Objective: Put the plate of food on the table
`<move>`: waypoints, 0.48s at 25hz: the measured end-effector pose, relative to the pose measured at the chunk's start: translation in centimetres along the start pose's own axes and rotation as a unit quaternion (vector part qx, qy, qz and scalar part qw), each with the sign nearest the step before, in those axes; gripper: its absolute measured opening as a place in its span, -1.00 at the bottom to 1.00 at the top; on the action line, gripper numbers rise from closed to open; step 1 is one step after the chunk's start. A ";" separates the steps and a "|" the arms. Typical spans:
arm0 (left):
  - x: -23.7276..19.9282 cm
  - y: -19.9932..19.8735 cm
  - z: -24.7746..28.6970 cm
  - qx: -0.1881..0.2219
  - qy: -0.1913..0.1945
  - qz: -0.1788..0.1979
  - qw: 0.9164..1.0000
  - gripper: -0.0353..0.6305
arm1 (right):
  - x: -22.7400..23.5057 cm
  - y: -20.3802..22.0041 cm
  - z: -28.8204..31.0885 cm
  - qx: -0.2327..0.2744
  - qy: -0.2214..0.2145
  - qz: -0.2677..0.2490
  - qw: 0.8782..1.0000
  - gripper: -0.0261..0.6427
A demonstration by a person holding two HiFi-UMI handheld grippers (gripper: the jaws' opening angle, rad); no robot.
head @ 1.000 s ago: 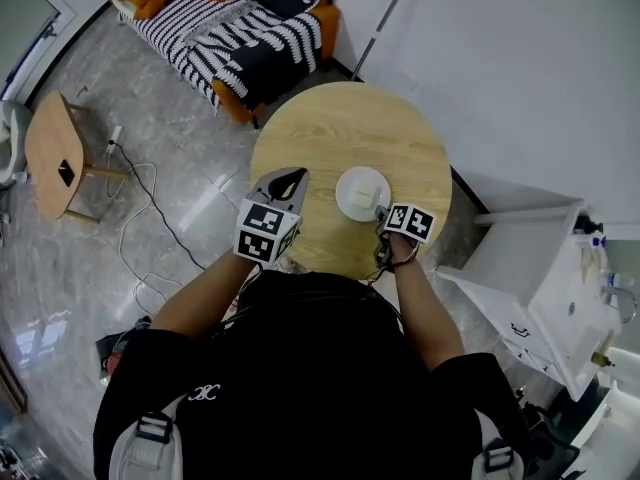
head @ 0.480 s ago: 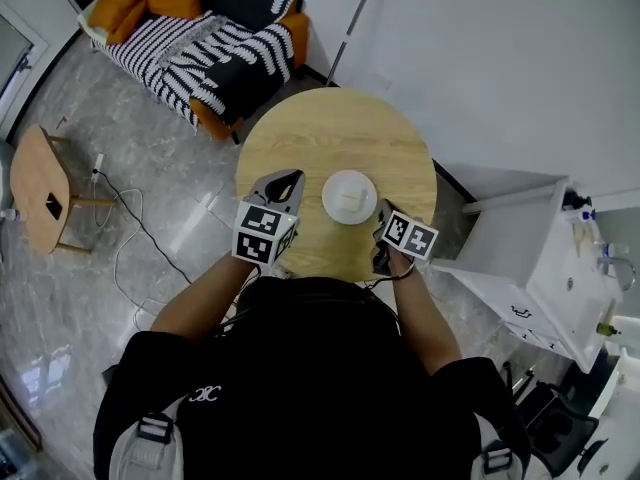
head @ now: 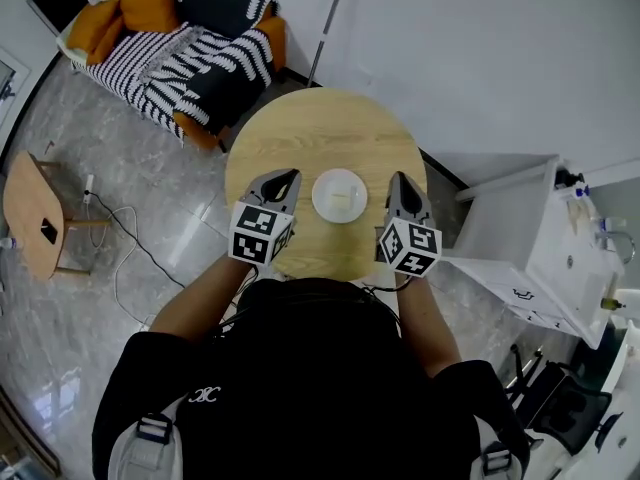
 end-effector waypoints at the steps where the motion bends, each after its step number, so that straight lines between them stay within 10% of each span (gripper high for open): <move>1: 0.0 -0.1 0.1 0.000 0.002 0.001 1.000 -0.87 | -0.1 -0.6 -0.3 0.008 0.004 -0.004 1.000 -0.90; 12: 0.1 -0.4 1.0 0.000 0.014 0.010 1.000 -0.87 | -1.5 -4.4 -3.2 0.076 -0.003 -0.062 0.995 -0.90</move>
Point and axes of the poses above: the fingertips, and each gripper's own axes: z forward along the fingers, x to its right, y out of its underside, the point moved 6 cm from there along -z, backward along the fingers, and after that the axes turned 4 degrees about z, right-handed, at the moved point
